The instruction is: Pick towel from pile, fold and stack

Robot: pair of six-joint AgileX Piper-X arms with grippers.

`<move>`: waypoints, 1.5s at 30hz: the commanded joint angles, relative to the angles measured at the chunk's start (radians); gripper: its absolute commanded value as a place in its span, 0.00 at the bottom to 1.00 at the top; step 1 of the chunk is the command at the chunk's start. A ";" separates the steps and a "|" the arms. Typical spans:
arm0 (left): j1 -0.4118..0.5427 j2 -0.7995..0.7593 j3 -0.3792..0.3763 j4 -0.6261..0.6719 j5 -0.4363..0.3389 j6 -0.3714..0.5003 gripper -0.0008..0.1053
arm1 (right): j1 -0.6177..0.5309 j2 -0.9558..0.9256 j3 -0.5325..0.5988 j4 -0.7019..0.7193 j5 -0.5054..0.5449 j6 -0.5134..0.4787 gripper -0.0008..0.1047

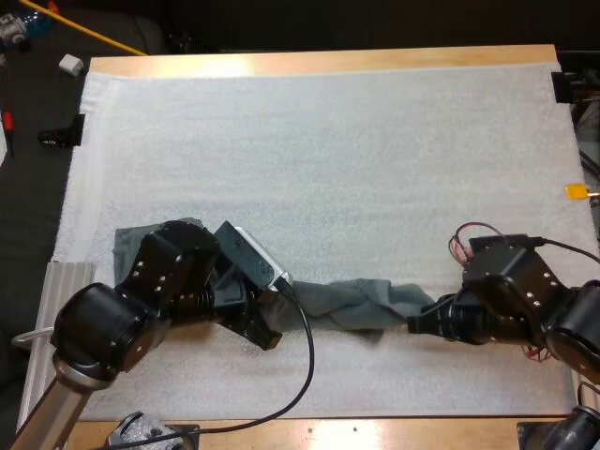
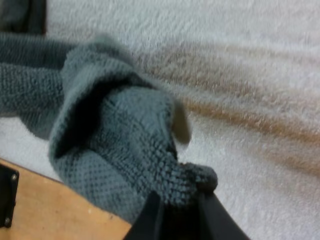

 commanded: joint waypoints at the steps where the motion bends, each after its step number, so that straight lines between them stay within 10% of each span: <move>1: -0.020 -0.027 -0.006 0.021 0.002 -0.043 0.00 | 0.006 -0.030 -0.018 0.027 -0.005 0.005 0.03; 15: -0.041 -0.037 0.008 0.117 -0.173 -0.016 0.00 | 0.111 -0.032 0.004 0.081 0.102 0.061 0.02; 26: 0.028 0.120 0.131 -0.156 -0.160 0.014 0.01 | -0.007 0.176 0.127 -0.194 0.179 0.051 0.03; 45: 0.296 0.555 0.131 -0.493 -0.019 0.021 0.00 | -0.381 0.514 0.123 -0.569 -0.042 0.052 0.03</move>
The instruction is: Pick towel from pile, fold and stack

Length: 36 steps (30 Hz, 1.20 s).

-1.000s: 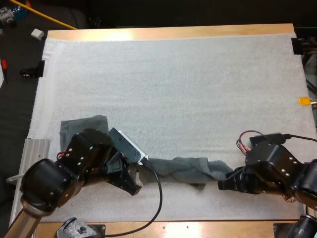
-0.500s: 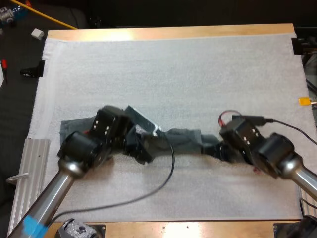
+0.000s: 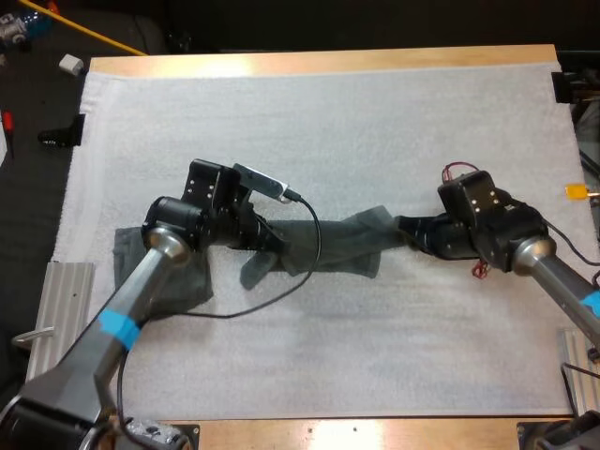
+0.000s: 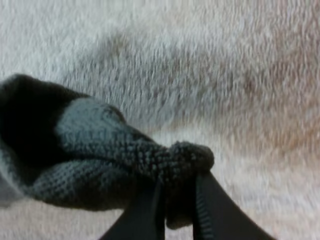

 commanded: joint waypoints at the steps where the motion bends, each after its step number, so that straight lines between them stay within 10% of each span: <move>1: 0.030 0.056 -0.003 -0.065 0.018 -0.010 0.00 | -0.035 0.037 -0.009 -0.050 -0.022 0.011 0.03; 12: 0.051 0.141 -0.002 -0.151 0.015 -0.011 0.01 | -0.031 0.121 -0.002 -0.169 0.012 0.101 0.05; 15: 0.055 0.151 -0.001 -0.177 0.018 -0.023 0.07 | -0.033 0.144 -0.001 -0.218 0.001 0.128 0.21; 20: 0.053 0.153 -0.004 -0.228 0.011 -0.052 0.44 | -0.039 0.166 0.002 -0.376 -0.066 0.170 0.61; 23: 0.053 0.147 -0.022 -0.224 0.012 -0.056 0.58 | -0.043 0.164 0.000 -0.456 -0.098 0.167 0.60; 36: 0.057 0.067 -0.080 -0.135 0.014 -0.022 0.57 | -0.041 0.082 -0.008 -0.428 -0.115 -0.052 0.55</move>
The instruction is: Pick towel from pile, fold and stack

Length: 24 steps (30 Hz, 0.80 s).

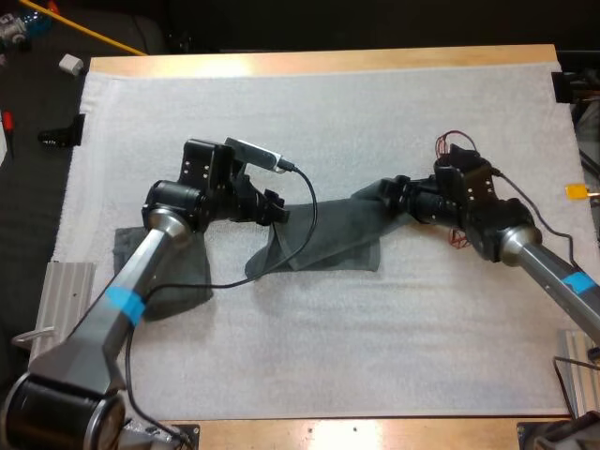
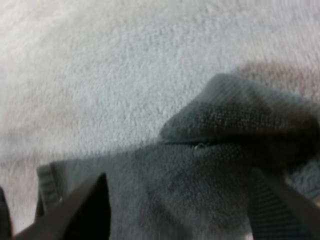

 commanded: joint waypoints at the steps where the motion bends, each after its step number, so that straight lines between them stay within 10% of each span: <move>1: 0.002 -0.075 -0.019 0.051 -0.003 0.012 0.57 | -0.003 -0.066 -0.008 0.056 -0.018 -0.095 0.55; 24: -0.002 -0.548 -0.024 0.504 0.032 -0.011 0.58 | 0.085 -0.386 -0.012 0.559 -0.001 -0.297 0.55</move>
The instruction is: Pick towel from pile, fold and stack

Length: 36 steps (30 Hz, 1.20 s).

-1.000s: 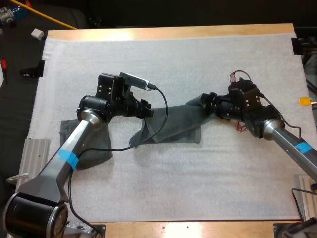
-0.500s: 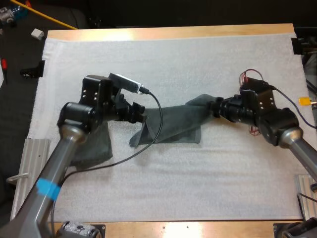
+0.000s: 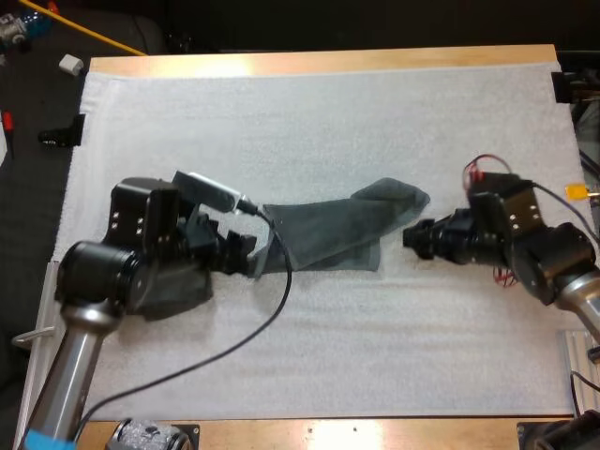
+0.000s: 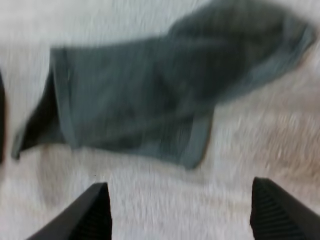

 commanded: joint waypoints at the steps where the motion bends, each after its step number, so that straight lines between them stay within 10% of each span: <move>1: -0.002 -0.071 -0.008 0.085 -0.007 -0.014 0.58 | 0.066 -0.010 -0.006 0.070 0.002 -0.029 0.55; 36: -0.004 -0.207 0.108 0.173 0.093 -0.044 0.57 | 0.198 0.376 0.169 -0.379 0.017 0.305 0.50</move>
